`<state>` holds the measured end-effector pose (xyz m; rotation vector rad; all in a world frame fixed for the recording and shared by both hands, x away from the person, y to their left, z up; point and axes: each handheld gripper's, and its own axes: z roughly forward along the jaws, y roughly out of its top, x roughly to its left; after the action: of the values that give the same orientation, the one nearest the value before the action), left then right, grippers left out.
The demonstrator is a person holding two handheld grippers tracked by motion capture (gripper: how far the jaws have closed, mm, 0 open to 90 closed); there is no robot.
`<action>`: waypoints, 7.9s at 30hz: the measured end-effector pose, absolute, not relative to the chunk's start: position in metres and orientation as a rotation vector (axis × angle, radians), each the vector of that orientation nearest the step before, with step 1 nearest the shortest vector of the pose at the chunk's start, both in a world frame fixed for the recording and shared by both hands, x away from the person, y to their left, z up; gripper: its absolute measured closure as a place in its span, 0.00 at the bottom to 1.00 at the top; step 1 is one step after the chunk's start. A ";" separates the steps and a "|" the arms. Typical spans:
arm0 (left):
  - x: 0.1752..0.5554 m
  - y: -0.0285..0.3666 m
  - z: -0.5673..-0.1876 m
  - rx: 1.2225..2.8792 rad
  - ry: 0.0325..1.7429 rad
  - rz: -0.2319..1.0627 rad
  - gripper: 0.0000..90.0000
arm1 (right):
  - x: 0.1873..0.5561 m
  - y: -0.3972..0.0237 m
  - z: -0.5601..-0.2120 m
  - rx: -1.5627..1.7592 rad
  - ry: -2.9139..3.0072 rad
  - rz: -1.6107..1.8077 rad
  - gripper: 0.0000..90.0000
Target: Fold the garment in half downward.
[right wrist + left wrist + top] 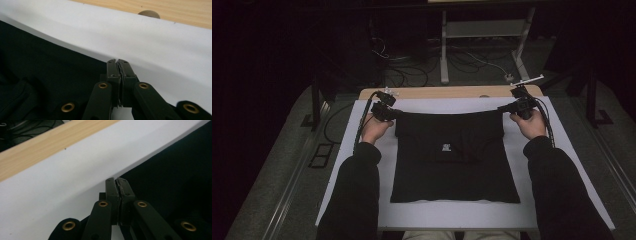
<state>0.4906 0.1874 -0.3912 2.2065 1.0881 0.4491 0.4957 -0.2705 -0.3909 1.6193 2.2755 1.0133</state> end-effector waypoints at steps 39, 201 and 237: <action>0.481 0.193 -0.410 2.060 1.142 0.259 0.15 | 0.483 -0.273 -0.403 1.621 2.255 1.212 0.17; 0.385 0.180 -0.401 1.884 0.855 -0.164 0.98 | 0.387 -0.228 -0.397 1.221 2.679 1.531 0.95; 0.310 0.175 -0.421 2.042 0.769 -0.308 0.98 | 0.322 -0.224 -0.423 1.184 2.954 1.509 0.95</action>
<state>0.3096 0.1746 -0.4206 2.0421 0.7688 -0.3084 0.3217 -0.2236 -0.4226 1.1838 2.9540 1.5089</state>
